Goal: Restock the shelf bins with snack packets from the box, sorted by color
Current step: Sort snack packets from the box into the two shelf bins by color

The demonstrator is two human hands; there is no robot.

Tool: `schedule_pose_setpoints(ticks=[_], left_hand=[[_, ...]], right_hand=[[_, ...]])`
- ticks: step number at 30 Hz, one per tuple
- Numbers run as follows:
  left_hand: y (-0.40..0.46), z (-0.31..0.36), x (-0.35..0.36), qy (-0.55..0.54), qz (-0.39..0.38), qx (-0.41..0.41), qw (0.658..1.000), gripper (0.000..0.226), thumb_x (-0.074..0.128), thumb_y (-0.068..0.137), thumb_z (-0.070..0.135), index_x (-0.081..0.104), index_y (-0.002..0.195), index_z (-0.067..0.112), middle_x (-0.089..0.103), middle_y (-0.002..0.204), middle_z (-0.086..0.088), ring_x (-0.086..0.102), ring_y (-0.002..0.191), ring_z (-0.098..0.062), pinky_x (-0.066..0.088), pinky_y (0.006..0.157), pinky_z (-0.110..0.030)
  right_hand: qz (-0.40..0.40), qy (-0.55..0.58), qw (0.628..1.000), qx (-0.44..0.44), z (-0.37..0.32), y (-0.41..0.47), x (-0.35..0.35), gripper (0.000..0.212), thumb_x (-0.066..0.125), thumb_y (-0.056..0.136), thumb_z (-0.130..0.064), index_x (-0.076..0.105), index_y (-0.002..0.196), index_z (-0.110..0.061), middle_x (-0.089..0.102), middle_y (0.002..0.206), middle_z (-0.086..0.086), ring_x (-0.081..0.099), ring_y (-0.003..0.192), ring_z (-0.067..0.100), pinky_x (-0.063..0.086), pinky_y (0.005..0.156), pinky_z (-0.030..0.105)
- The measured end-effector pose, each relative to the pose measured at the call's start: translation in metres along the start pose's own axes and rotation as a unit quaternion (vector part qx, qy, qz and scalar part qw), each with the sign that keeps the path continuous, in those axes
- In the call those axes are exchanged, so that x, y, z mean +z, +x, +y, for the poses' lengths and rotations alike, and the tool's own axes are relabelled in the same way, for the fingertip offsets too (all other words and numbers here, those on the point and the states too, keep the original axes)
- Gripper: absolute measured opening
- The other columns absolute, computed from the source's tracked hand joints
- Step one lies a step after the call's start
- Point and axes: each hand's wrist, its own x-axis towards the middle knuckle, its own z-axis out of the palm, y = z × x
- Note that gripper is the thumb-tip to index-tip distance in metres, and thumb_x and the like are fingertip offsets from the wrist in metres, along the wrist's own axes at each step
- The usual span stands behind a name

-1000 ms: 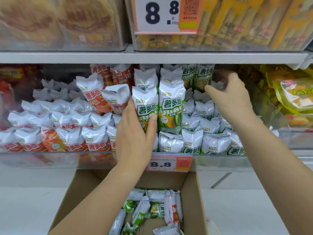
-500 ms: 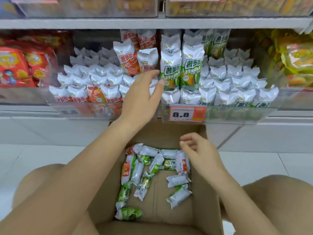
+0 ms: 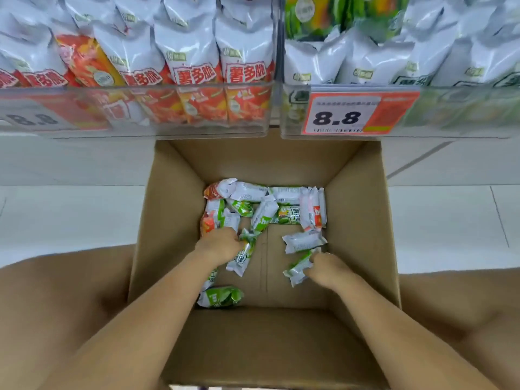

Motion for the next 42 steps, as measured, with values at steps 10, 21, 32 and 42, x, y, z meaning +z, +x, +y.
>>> schedule_pose_setpoints(ticks=[10, 21, 32, 42], left_hand=[[0.085, -0.015, 0.069, -0.088, -0.062, -0.15, 0.983, 0.034, 0.049, 0.096, 0.024, 0.056, 0.117, -0.002, 0.063, 0.109, -0.017, 0.06, 0.088, -0.029, 0.039, 0.059, -0.024], [0.098, -0.018, 0.106, -0.249, -0.063, -0.192, 0.947, 0.063, 0.061, 0.092, 0.02, 0.026, 0.139, -0.004, 0.056, 0.127, -0.018, 0.054, 0.082, -0.017, 0.036, 0.076, -0.022], [0.096, 0.009, 0.124, -0.524, -0.091, -0.208, 0.821, 0.071, 0.08, 0.067, 0.038, 0.053, 0.124, 0.006, 0.063, 0.12, -0.009, 0.062, 0.094, -0.018, 0.051, 0.076, -0.029], [0.066, 0.031, 0.114, -0.499, -0.093, -0.209, 0.836, 0.042, 0.048, 0.098, 0.042, 0.063, 0.12, 0.009, 0.066, 0.115, -0.012, 0.063, 0.102, -0.026, 0.051, 0.09, -0.036]], right_hand=[[-0.004, 0.488, 0.842, 0.231, 0.018, 0.08, 0.042, 0.046, 0.055, 0.095, -0.02, 0.044, 0.136, -0.002, 0.049, 0.137, 0.018, 0.048, 0.124, 0.035, 0.042, 0.098, 0.043], [0.062, 0.582, 0.756, 0.292, 0.0, 0.119, 0.068, 0.051, 0.075, 0.079, -0.016, 0.055, 0.124, -0.001, 0.059, 0.126, 0.016, 0.058, 0.113, 0.031, 0.046, 0.1, 0.042], [-0.112, 0.575, 0.8, 0.13, -0.023, 0.077, 0.079, 0.042, 0.067, 0.079, -0.02, 0.058, 0.12, -0.019, 0.066, 0.113, 0.006, 0.061, 0.103, 0.021, 0.049, 0.09, 0.037], [-0.099, 0.558, 0.82, 0.078, -0.025, 0.056, 0.079, 0.039, 0.059, 0.088, -0.024, 0.055, 0.127, -0.015, 0.064, 0.116, 0.003, 0.059, 0.101, 0.016, 0.044, 0.074, 0.027]])
